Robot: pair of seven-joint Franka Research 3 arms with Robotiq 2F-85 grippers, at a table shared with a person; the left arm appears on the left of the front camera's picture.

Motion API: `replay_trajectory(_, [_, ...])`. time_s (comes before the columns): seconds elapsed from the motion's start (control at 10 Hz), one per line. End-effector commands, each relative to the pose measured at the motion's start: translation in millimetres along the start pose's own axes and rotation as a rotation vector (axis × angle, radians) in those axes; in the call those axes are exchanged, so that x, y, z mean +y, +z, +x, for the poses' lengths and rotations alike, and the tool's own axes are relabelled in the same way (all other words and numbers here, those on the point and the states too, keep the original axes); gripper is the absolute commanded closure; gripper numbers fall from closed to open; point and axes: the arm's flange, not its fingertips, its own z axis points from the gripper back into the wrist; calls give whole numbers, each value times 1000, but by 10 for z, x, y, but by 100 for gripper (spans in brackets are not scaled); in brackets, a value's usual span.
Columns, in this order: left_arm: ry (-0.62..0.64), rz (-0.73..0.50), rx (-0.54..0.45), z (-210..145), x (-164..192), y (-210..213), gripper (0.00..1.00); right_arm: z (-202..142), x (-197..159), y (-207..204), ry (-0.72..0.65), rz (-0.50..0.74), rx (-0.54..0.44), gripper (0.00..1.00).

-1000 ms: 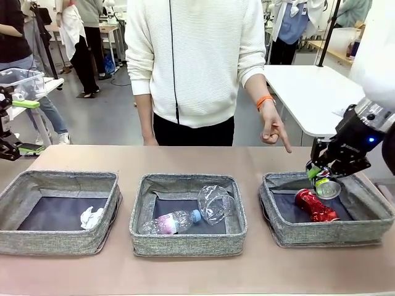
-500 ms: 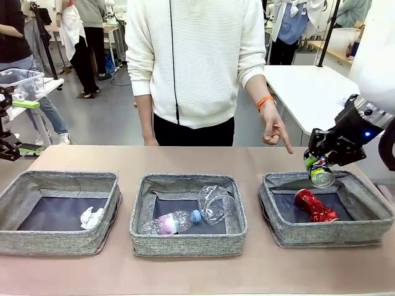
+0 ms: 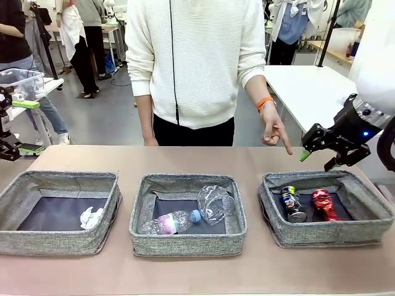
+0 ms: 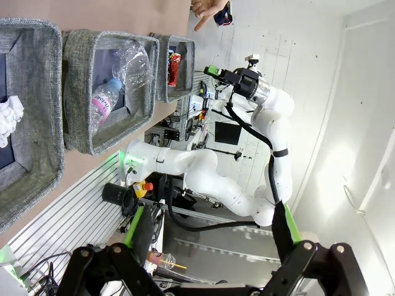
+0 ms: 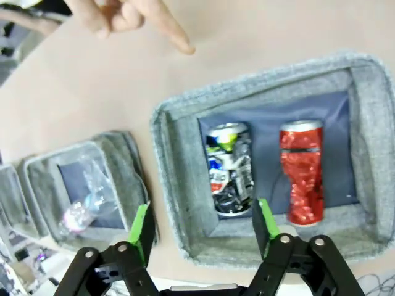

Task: Sort the waste into the appropriate baskets.
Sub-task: Place the picked waste into the Fabric basket indicated by the person.

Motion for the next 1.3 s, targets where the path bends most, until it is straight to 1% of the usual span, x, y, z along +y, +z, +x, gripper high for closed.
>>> replay_trajectory(0.0, [-13,-5,4,-18,-15,0,0,-282,-121,-151,2,23,-23,0])
replay_trajectory(0.2, [-13,-5,4,-18,-15,0,0,-279,-127,-148,-3,32,-18,0])
replay_trajectory(0.3, [-13,-5,4,-18,-15,0,0,-278,-136,-134,-9,61,-8,0])
replay_trajectory(0.4, [-13,-5,4,-18,-15,0,0,-281,-141,-81,-19,133,19,0])
replay_trajectory(0.5, [-13,-5,4,-18,-15,0,0,-282,-147,62,-62,252,87,0])
replay_trajectory(0.6, [-13,-5,4,-18,-15,0,0,-291,-172,284,-69,492,195,0])
replay_trajectory(0.7, [-13,-5,4,-18,-15,0,0,-310,-244,495,-51,675,267,0])
replay_trajectory(0.9, [-13,-5,4,-18,-15,0,0,-294,-469,754,-145,1060,364,0])
replay_trajectory(1.0, [-13,-5,4,-18,-15,0,0,-286,-563,782,-146,1126,377,0])
replay_trajectory(1.1, [-13,-5,4,-18,-15,0,0,-268,-633,766,-190,1097,395,0])
replay_trajectory(1.2, [-13,-5,4,-18,-15,0,0,-233,-745,706,-222,1040,364,0])
